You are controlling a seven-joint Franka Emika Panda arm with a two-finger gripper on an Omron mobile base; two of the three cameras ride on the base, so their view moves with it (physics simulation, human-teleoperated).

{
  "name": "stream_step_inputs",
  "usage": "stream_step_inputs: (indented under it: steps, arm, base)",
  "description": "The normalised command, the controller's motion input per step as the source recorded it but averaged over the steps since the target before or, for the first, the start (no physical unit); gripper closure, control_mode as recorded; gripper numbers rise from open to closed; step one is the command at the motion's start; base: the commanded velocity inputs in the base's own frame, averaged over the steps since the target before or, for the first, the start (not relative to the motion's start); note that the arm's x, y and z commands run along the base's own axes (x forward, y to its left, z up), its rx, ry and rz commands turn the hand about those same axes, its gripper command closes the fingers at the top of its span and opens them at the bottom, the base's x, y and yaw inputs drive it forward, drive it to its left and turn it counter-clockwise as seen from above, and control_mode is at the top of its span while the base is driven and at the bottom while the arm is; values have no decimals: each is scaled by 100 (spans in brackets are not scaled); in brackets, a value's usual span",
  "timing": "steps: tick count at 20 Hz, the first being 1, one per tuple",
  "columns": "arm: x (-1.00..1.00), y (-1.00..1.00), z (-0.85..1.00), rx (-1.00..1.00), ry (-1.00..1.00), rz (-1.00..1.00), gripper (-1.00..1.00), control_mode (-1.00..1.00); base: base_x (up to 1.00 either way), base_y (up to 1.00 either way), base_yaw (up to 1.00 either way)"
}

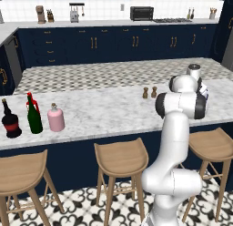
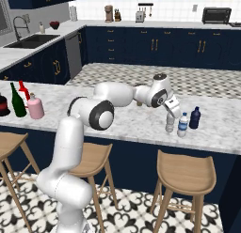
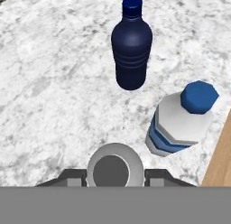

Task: Move the plastic bottles in the middle to the plastics group, and the glass bottles in the middle to the glass group.

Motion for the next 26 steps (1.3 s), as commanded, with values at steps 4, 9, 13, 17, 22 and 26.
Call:
stream_step_inputs:
  steps: [4, 9, 13, 17, 22, 26]
  arm:
    - [0, 0, 0, 0, 0, 0, -100, -100]
    - [-1, 0, 0, 0, 0, 0, -100, -100]
    - [-44, 19, 0, 0, 0, 0, -100, -100]
    - [-39, 41, 20, -2, -1, 0, -100, -100]
    - [-42, 40, 23, -2, 0, 0, -100, -100]
    - [-71, 37, 25, 0, 0, 0, -100, -100]
  base:
    - [0, 0, 0]
    - [0, 0, 0]
    - [0, 0, 0]
    - [0, 0, 0]
    - [0, 0, 0]
    - [0, 0, 0]
